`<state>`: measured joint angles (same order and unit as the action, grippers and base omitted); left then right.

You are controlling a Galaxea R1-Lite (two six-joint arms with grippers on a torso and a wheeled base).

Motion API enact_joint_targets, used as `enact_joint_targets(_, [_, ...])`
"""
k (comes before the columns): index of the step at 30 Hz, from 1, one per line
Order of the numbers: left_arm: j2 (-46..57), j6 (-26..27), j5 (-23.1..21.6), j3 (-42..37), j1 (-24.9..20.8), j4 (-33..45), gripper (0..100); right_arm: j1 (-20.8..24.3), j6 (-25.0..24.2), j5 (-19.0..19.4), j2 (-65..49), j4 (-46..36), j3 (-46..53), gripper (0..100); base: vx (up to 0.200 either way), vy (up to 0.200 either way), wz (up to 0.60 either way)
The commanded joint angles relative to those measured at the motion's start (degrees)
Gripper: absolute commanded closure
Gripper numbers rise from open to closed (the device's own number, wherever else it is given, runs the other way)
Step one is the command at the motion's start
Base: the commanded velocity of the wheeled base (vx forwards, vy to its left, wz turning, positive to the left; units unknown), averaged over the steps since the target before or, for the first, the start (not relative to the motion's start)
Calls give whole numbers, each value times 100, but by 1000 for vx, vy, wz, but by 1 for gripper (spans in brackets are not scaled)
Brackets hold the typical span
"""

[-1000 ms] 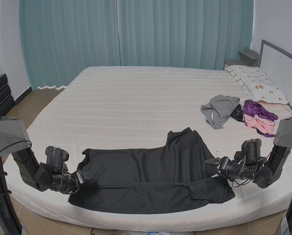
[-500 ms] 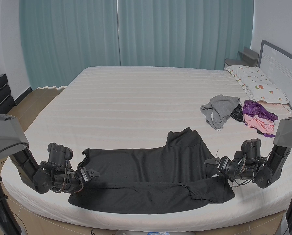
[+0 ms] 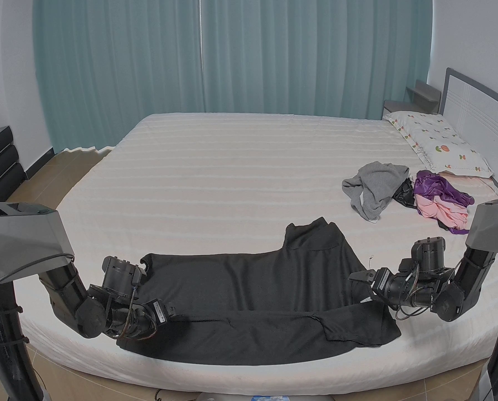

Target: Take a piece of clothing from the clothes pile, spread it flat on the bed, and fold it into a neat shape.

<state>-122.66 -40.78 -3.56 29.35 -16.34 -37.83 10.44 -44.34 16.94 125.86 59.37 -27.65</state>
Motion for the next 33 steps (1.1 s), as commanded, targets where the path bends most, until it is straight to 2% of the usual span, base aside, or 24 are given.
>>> enact_joint_targets(1, [-399,0,215,325,34,12,0,2,4,2,18,5,-4,0,0,0,0])
enact_joint_targets(8, [-680,-97,523,967,113,-14,0,2,4,2,27,-31,-48,0,0,0,0])
enact_joint_targets(11, [-715,-580,725,1204,245,-172,0,2,-5,2,44,-13,-48,0,0,0,0])
enact_joint_targets(19, [-592,-1213,646,1231,781,-937,0,2,4,2,53,13,-30,0,0,0,0])
enact_joint_targets(25, [-329,-1284,198,1081,1062,-911,0,-6,-5,2,53,22,-21,0,0,0,0])
enact_joint_targets(26, [-232,-1240,-101,888,1124,-911,0,-6,-5,2,53,22,-21,0,0,0,0])
enact_joint_targets(27, [-232,-1240,-101,888,1124,-911,0,-6,-5,2,53,22,-21,0,0,0,0])
enact_joint_targets(28, [-126,-1213,-505,730,1194,-911,0,-6,-5,2,53,22,-13,0,0,0,0])
enact_joint_targets(31, [-56,-747,-910,545,1317,-814,0,-6,-5,2,53,22,-13,0,0,0,0])
enact_joint_targets(33, [-82,-457,-1024,475,1335,-779,0,-6,-5,2,53,22,-13,0,0,0,0])
